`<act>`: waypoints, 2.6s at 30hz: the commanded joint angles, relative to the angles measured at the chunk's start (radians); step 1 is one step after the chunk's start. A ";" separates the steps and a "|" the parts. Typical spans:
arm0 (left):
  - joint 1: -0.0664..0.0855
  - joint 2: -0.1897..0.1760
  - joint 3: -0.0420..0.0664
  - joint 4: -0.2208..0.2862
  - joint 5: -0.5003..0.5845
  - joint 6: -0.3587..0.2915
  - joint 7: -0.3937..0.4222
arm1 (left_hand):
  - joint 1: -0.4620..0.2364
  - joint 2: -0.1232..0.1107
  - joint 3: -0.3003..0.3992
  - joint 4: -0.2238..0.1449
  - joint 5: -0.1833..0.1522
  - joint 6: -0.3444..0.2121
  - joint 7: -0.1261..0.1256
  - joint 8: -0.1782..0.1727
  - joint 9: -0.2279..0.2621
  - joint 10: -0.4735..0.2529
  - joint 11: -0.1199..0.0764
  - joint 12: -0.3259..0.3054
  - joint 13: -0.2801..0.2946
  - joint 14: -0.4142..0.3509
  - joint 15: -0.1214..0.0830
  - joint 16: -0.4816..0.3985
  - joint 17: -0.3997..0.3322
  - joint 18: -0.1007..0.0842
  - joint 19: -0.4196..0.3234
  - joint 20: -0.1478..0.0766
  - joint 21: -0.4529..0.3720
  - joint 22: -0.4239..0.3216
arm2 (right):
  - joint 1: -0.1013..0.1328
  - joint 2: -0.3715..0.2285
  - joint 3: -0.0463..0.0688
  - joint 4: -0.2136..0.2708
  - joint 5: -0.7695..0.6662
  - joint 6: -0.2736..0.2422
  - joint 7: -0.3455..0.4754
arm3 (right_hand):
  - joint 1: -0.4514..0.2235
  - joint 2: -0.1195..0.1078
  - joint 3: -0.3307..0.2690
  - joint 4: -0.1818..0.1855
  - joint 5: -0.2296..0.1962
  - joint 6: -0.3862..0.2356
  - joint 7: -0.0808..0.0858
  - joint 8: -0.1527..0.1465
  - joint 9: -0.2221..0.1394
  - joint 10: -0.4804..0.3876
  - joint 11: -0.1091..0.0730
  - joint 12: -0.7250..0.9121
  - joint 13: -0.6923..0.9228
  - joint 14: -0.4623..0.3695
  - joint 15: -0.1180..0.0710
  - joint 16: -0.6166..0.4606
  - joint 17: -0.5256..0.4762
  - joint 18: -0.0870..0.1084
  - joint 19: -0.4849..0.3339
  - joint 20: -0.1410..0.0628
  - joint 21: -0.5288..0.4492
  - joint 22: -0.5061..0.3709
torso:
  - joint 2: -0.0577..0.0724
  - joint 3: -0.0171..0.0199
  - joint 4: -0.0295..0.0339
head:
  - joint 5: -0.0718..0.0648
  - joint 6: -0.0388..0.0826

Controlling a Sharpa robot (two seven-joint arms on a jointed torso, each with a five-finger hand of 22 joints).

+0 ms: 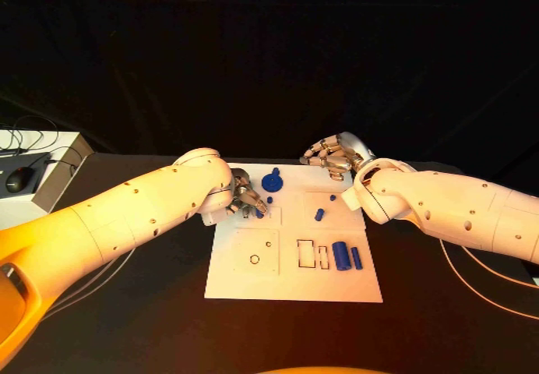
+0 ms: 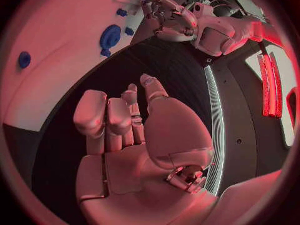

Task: Assemble the parts on the task board

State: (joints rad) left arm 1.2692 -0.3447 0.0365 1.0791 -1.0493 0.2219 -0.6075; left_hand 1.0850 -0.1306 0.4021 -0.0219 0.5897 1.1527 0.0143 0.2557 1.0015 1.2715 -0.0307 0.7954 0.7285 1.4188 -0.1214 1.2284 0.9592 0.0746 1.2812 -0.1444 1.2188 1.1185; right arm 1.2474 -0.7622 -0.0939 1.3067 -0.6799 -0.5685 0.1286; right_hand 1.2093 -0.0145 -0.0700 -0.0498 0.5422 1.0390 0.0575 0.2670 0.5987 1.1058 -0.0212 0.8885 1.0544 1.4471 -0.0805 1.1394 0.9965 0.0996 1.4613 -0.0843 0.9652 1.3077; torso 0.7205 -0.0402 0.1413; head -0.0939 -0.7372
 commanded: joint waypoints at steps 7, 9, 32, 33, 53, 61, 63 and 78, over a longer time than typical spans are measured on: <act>-0.007 -0.002 -0.004 0.000 0.015 0.044 -0.003 | 0.028 0.034 0.105 -0.092 0.010 0.052 -0.044 0.003 0.007 0.077 -0.066 -0.008 0.001 -0.004 -0.008 0.006 0.000 -0.020 0.007 -0.002 0.004 0.008 | 0.000 0.001 0.000 0.000 -0.008 0.015 0.006 | -0.011 0.003 0.003 0.002 0.002 0.005 0.000 -0.007 0.001 0.007 0.003 -0.004 0.001 0.001 -0.003 -0.005 -0.001 -0.006 0.069 -0.012 -0.006 0.125 | 0.001 -0.0006 0.0010 | -0.001 -0.001; -0.007 -0.002 -0.004 0.000 0.017 0.048 -0.003 | 0.029 0.034 0.106 -0.093 0.010 0.052 -0.044 0.003 0.008 0.078 -0.066 -0.008 0.001 -0.004 -0.008 0.006 -0.001 -0.020 0.007 -0.002 0.004 0.008 | 0.000 0.001 0.000 0.000 -0.008 0.015 0.006 | -0.011 0.003 0.003 0.002 0.002 0.005 0.000 -0.007 0.001 0.007 0.003 -0.004 0.001 0.001 -0.003 -0.005 -0.001 -0.006 0.069 -0.012 -0.006 0.125 | 0.000 -0.0009 0.0007 | -0.001 -0.002; -0.007 0.010 -0.004 -0.017 0.029 0.051 -0.004 | 0.027 0.036 0.106 -0.090 0.007 0.049 -0.043 0.002 0.011 0.075 -0.065 -0.008 0.001 -0.005 -0.008 0.006 -0.004 -0.021 0.007 -0.002 0.003 0.012 | 0.000 0.003 0.000 -0.001 -0.009 0.018 0.006 | -0.011 0.003 0.003 0.002 0.003 0.007 -0.001 -0.008 0.001 0.009 0.002 -0.006 0.001 0.001 -0.003 -0.008 -0.003 -0.006 0.069 -0.013 -0.009 0.124 | 0.001 -0.0006 0.0010 | -0.003 -0.003; -0.007 0.011 -0.004 -0.018 0.029 0.049 -0.005 | 0.026 0.037 0.105 -0.089 0.006 0.048 -0.043 0.003 0.011 0.074 -0.065 -0.008 0.002 -0.005 -0.008 0.005 -0.006 -0.020 0.007 -0.002 0.002 0.012 | 0.000 0.002 0.000 -0.001 -0.009 0.018 0.006 | -0.011 0.003 0.003 0.002 0.003 0.007 -0.001 -0.008 0.001 0.009 0.002 -0.006 0.001 0.001 -0.003 -0.008 -0.003 -0.006 0.069 -0.013 -0.009 0.124 | 0.001 -0.0008 0.0008 | -0.003 -0.003; -0.007 0.024 -0.003 -0.045 0.025 0.030 -0.002 | 0.032 0.078 -0.038 -0.056 -0.018 0.033 -0.047 0.010 0.023 0.055 -0.063 0.010 0.003 -0.010 -0.006 -0.002 -0.029 -0.018 0.001 0.001 -0.022 0.011 | 0.000 0.002 0.000 0.000 -0.013 0.023 0.004 | -0.011 0.003 0.003 0.002 0.003 0.007 -0.001 -0.008 0.001 0.009 0.002 -0.006 0.001 0.001 -0.003 -0.008 -0.003 -0.006 0.069 -0.013 -0.009 0.124 | 0.001 -0.0003 0.0001 | -0.004 -0.003; -0.006 0.022 -0.002 -0.046 0.034 -0.003 0.001 | 0.054 0.079 -0.108 -0.033 -0.015 0.010 -0.032 -0.033 -0.027 0.024 -0.052 0.011 0.004 -0.016 -0.002 -0.024 -0.057 -0.010 -0.015 0.005 -0.053 -0.010 | 0.000 0.003 0.000 -0.001 -0.013 0.025 0.003 | -0.011 0.003 0.003 0.002 0.003 0.007 -0.001 -0.008 0.001 0.009 0.002 -0.006 0.001 0.001 -0.003 -0.008 -0.003 -0.006 0.069 -0.013 -0.009 0.124 | 0.000 0.0003 0.0006 | -0.005 -0.004; -0.006 0.022 -0.002 -0.046 0.040 -0.008 0.002 | 0.065 0.070 -0.081 -0.034 -0.014 -0.005 -0.014 -0.077 -0.085 0.008 -0.041 0.011 0.004 -0.018 0.005 -0.031 -0.064 -0.005 -0.023 0.011 -0.066 -0.020 | 0.000 0.002 0.000 -0.001 -0.013 0.025 0.003 | -0.011 0.003 0.003 0.002 0.003 0.007 -0.001 -0.008 0.001 0.009 0.002 -0.006 0.001 0.001 -0.003 -0.008 -0.003 -0.006 0.069 -0.013 -0.009 0.124 | 0.000 0.0001 0.0007 | -0.005 -0.004; -0.006 0.019 -0.002 -0.043 0.059 -0.013 0.005 | 0.088 0.052 0.052 -0.069 -0.013 -0.010 0.022 -0.113 -0.225 -0.011 -0.024 0.001 -0.023 -0.019 0.018 -0.038 -0.059 0.016 -0.029 0.031 -0.080 -0.019 | 0.000 0.003 0.000 -0.003 -0.013 0.030 0.003 | -0.012 0.004 0.004 0.003 0.004 0.007 0.000 -0.009 0.002 0.008 0.002 -0.008 0.001 0.000 -0.003 -0.010 -0.005 -0.006 0.069 -0.013 -0.013 0.124 | 0.001 -0.0010 0.0003 | -0.004 -0.003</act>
State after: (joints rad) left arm 1.2683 -0.3298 0.0368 1.0331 -1.0056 0.2202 -0.6104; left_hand 1.1147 -0.1278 0.3565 0.0017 0.5740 1.1475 0.0311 0.1375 0.7673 1.2627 -0.0549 0.7986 0.7059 1.3970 -0.1102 1.1955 0.8993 0.0761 1.2487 -0.1195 1.1406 1.0978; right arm 1.2475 -0.7599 -0.0940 1.3037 -0.6843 -0.5542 0.1271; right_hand 1.2038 -0.0089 -0.0700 -0.0498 0.5422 1.0390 0.0575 0.2628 0.5991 1.1092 -0.0178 0.8844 1.0549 1.4470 -0.0805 1.1337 0.9926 0.0996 1.4614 -0.0843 0.9581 1.3075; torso 0.7204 -0.0407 0.1419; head -0.0988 -0.7400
